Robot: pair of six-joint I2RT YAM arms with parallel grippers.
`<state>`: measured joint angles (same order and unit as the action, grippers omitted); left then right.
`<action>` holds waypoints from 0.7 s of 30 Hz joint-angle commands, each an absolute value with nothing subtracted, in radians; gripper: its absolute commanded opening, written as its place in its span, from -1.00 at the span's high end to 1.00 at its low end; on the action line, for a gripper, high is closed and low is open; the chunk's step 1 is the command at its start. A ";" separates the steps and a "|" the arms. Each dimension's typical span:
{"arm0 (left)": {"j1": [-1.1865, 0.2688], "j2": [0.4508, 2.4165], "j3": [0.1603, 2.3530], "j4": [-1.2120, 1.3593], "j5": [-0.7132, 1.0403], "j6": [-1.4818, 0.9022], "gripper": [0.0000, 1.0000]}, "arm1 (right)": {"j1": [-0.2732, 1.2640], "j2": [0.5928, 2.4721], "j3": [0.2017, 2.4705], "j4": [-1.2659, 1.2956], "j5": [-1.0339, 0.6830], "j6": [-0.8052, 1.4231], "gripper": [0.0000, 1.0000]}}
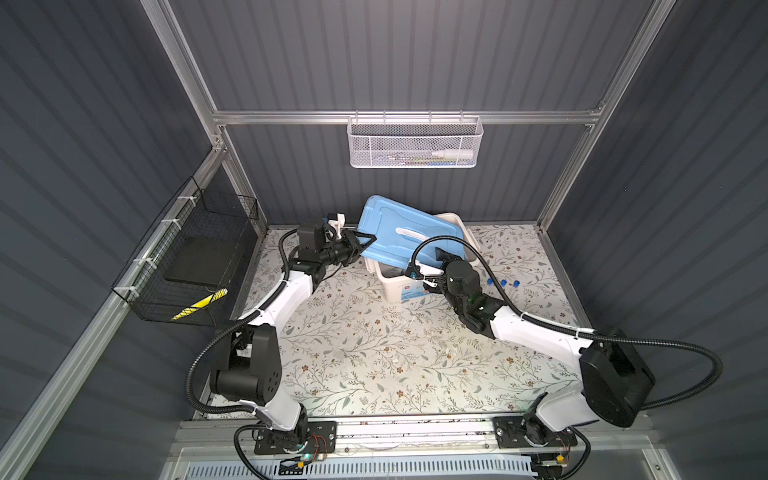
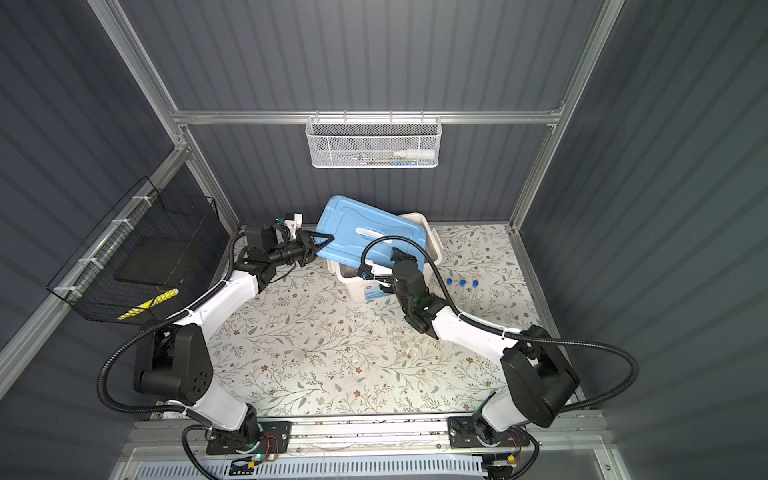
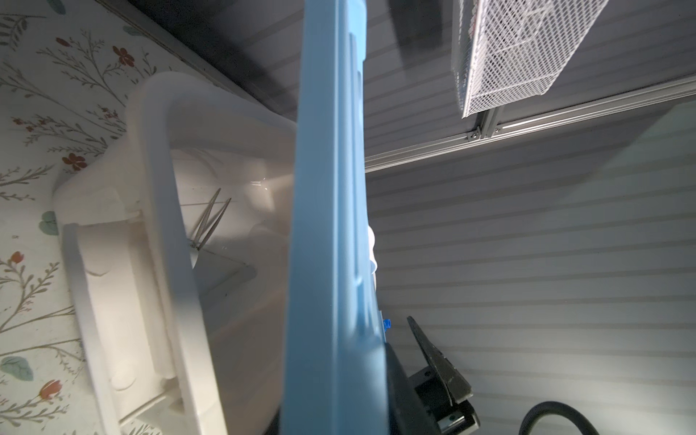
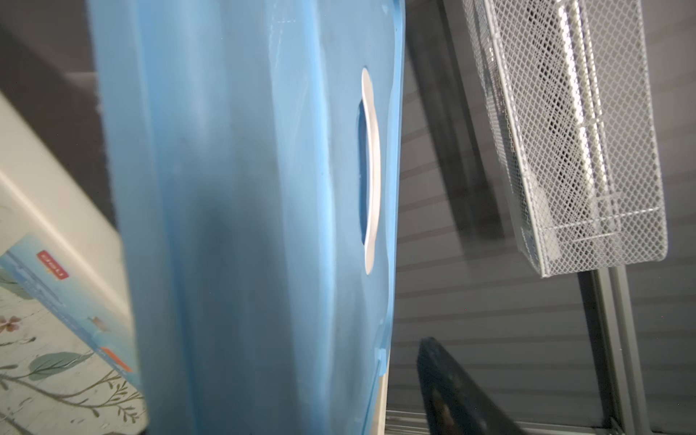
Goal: Organize the chemistry lab equipment
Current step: 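Lower the blue lid onto the white bin with both grippers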
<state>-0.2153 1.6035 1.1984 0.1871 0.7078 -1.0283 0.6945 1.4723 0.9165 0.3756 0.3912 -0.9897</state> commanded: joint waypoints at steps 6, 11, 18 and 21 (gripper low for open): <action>-0.234 1.586 1.141 0.326 0.661 -1.063 0.51 | 0.603 1.439 1.028 0.172 0.312 -0.794 -0.61; -0.255 1.595 1.117 0.418 0.625 -1.112 0.55 | 0.552 1.443 1.064 0.095 0.263 -0.717 -0.64; -0.296 1.623 1.106 0.482 0.579 -1.141 0.55 | 0.507 1.451 1.081 0.049 0.249 -0.679 -0.65; -0.312 1.636 1.098 0.520 0.553 -1.160 0.56 | 0.484 1.450 1.087 0.028 0.225 -0.655 -0.65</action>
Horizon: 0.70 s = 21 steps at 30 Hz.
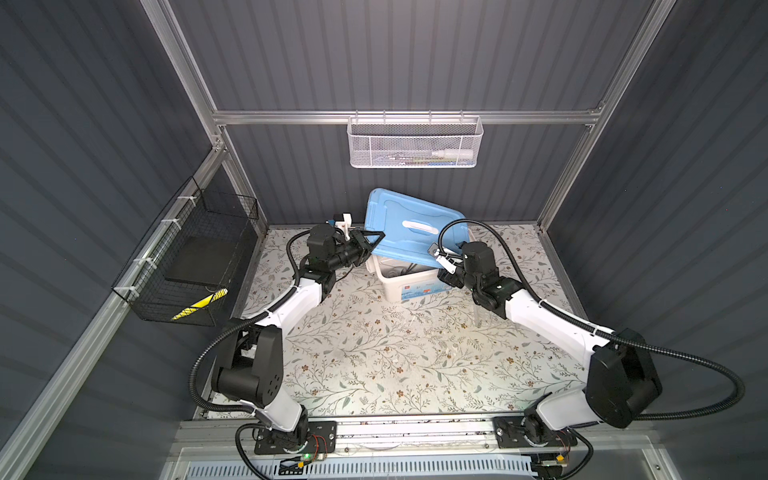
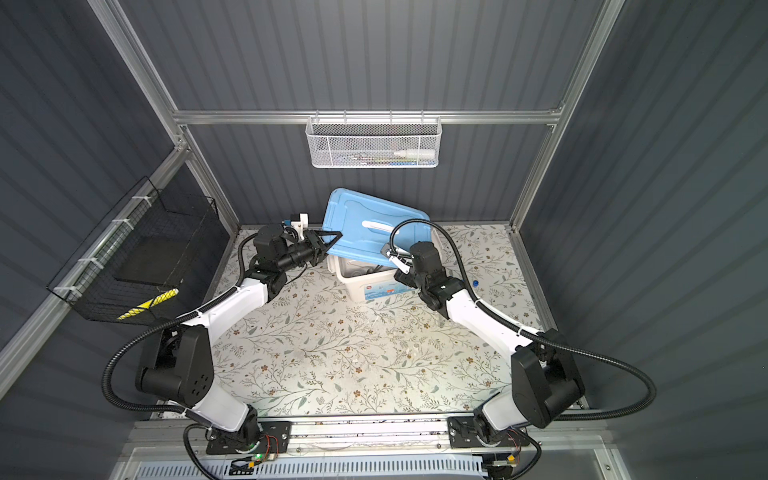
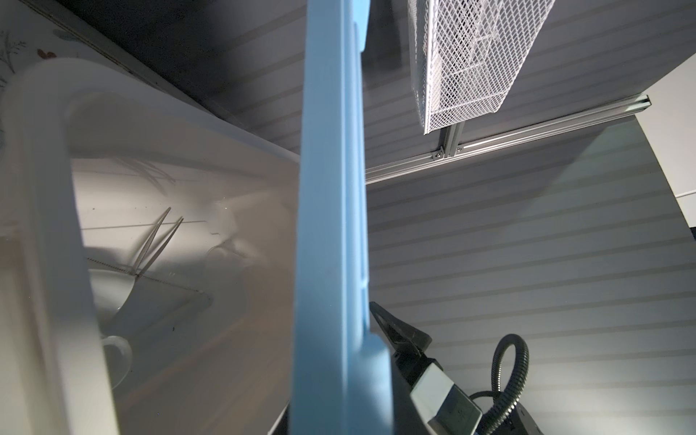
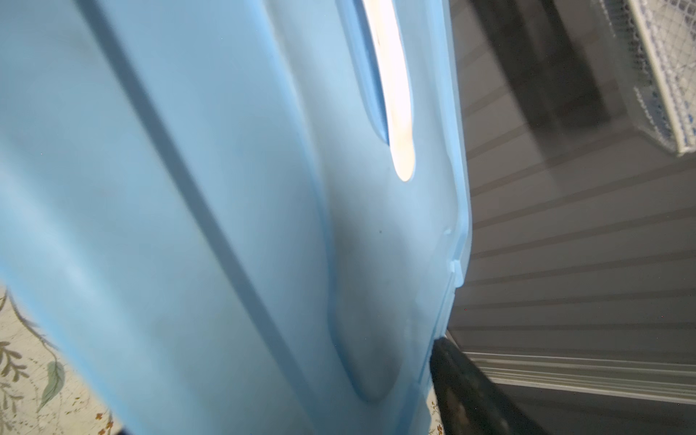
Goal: Organize the chemistry lab equipment
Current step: 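Lower the blue lid onto the white bin with both grippers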
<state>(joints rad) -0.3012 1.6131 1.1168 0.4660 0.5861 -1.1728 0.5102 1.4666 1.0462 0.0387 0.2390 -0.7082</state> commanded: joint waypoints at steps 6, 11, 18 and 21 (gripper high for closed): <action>-0.346 1.644 1.080 0.580 0.472 -1.180 0.57 | 0.446 1.456 1.100 -0.009 0.196 -0.621 -0.66; -0.380 1.660 1.081 0.584 0.424 -1.178 0.57 | 0.409 1.450 1.096 -0.015 0.156 -0.569 -0.67; -0.400 1.648 1.057 0.574 0.362 -1.174 0.59 | 0.389 1.462 1.105 -0.042 0.131 -0.547 -0.68; -0.403 1.636 1.043 0.557 0.339 -1.173 0.59 | 0.385 1.472 1.114 -0.059 0.115 -0.530 -0.68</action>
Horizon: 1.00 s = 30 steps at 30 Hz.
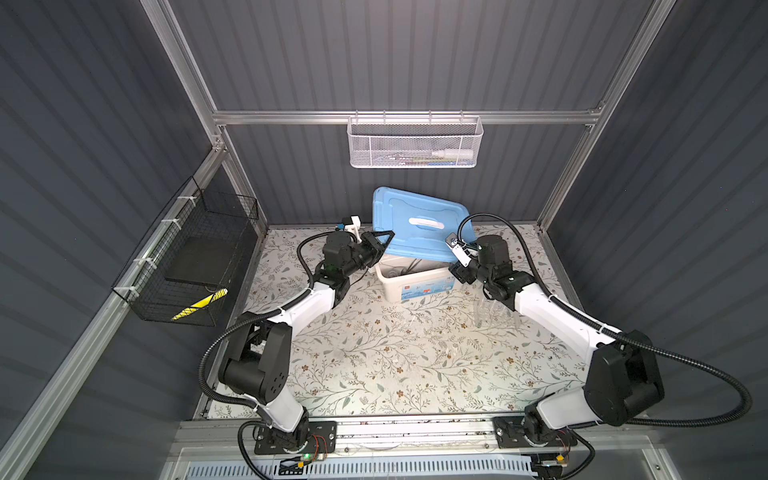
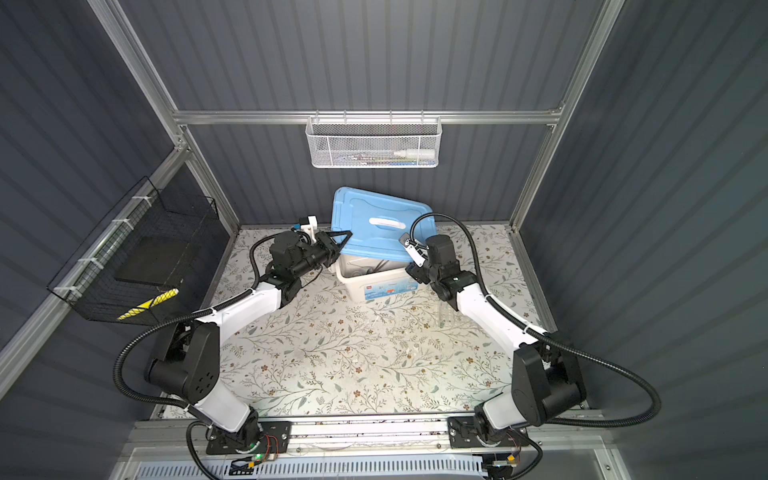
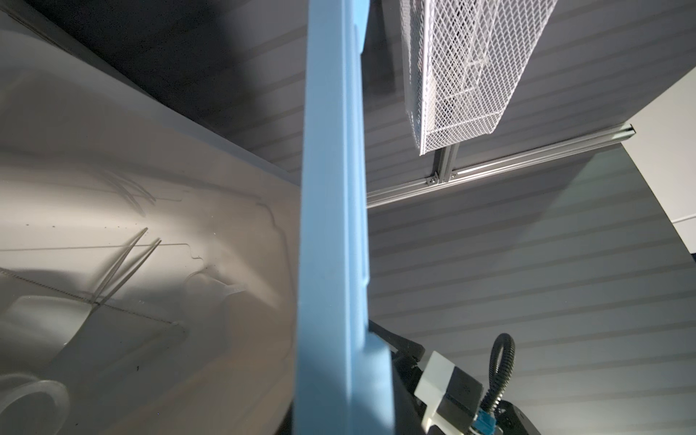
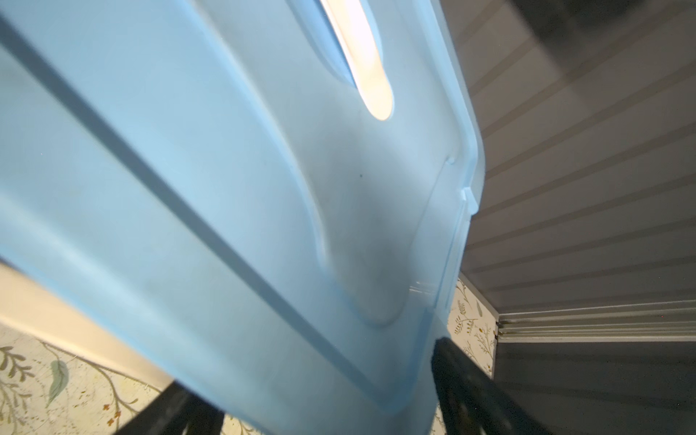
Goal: Organize the chemistry lab equipment
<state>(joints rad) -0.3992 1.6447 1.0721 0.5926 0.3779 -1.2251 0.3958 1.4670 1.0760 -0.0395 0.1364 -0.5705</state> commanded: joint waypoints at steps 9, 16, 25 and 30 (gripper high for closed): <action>-0.422 1.631 1.019 0.557 0.293 -1.182 0.57 | 0.383 1.471 1.115 -0.106 0.092 -0.496 -0.69; -0.434 1.634 1.013 0.601 0.276 -1.229 0.57 | 0.378 1.406 1.075 -0.138 0.066 -0.440 -0.74; -0.448 1.608 1.006 0.581 0.237 -1.236 0.56 | 0.323 1.314 1.086 -0.189 -0.057 -0.291 -0.78; -0.455 1.598 1.014 0.583 0.232 -1.248 0.55 | 0.257 1.310 1.111 -0.191 -0.114 -0.187 -0.79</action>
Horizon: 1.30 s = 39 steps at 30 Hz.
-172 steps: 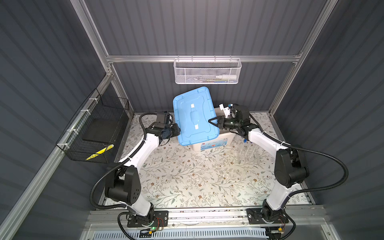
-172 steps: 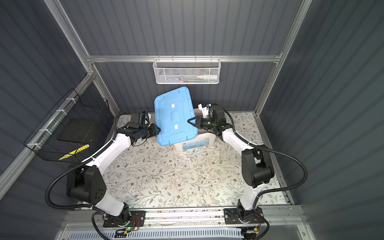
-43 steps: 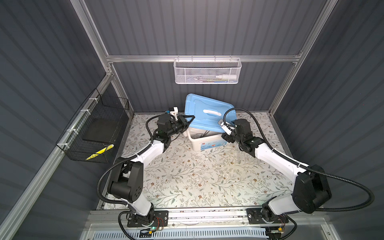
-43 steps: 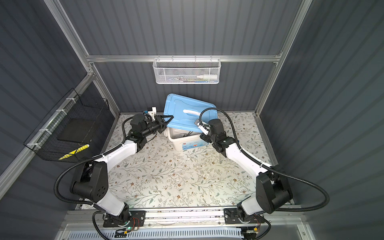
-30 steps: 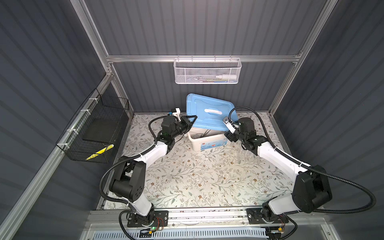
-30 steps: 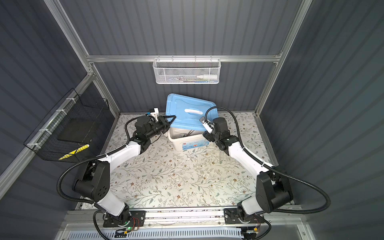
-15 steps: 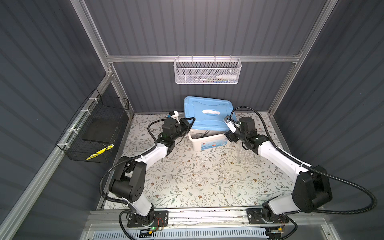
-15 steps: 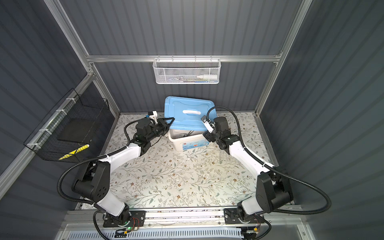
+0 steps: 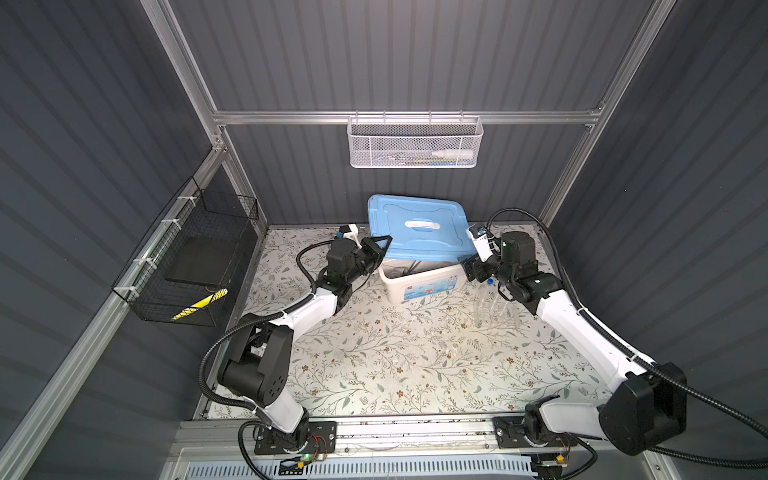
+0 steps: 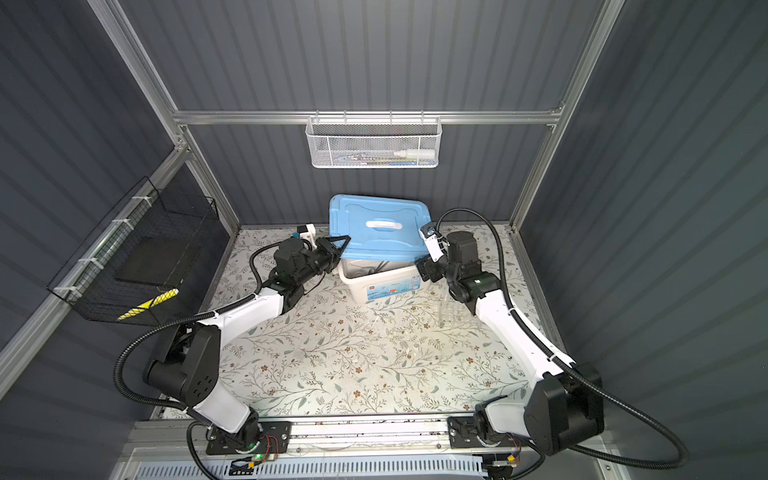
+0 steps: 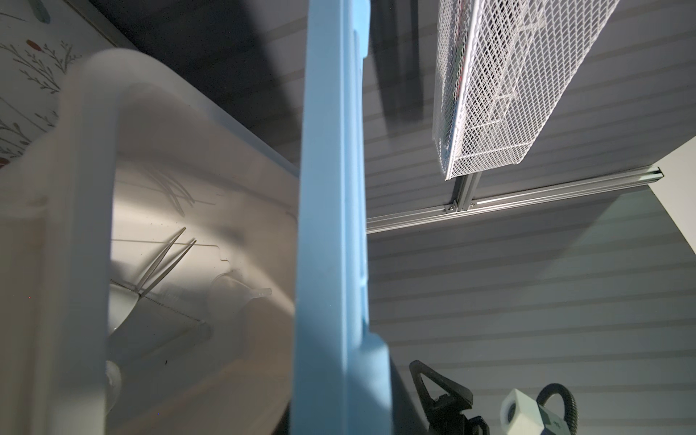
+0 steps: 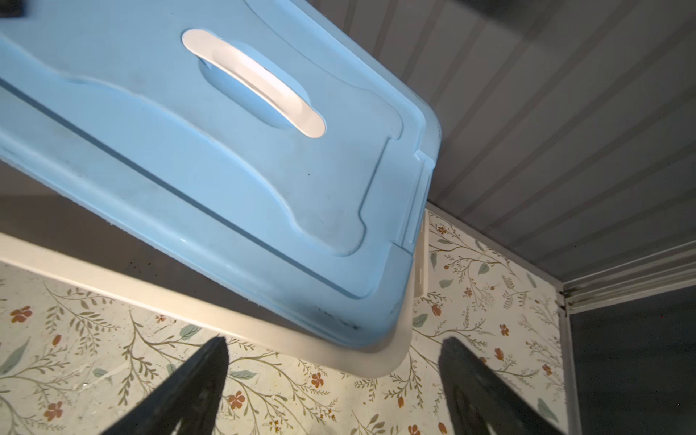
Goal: Organize the chemistry lab equipment
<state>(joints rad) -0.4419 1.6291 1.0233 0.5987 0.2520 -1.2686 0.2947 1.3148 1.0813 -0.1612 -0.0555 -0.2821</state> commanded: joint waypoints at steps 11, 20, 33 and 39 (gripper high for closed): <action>-0.476 1.566 1.003 0.552 0.189 -1.247 0.53 | 0.071 1.414 1.181 -0.235 -0.326 0.091 -0.77; -0.498 1.565 1.006 0.555 0.161 -1.259 0.52 | 0.016 1.503 1.185 -0.241 -0.449 0.221 -0.72; -0.526 1.514 0.944 0.524 0.099 -1.260 0.52 | 0.013 1.568 1.205 -0.225 -0.568 0.294 -0.62; -0.542 1.519 0.949 0.512 0.097 -1.253 0.51 | 0.012 1.601 1.225 -0.237 -0.591 0.308 -0.52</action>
<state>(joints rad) -0.5262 1.5341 0.9535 0.5346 0.1078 -1.2873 0.0143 1.5917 1.2003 -0.2157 -0.5583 0.2928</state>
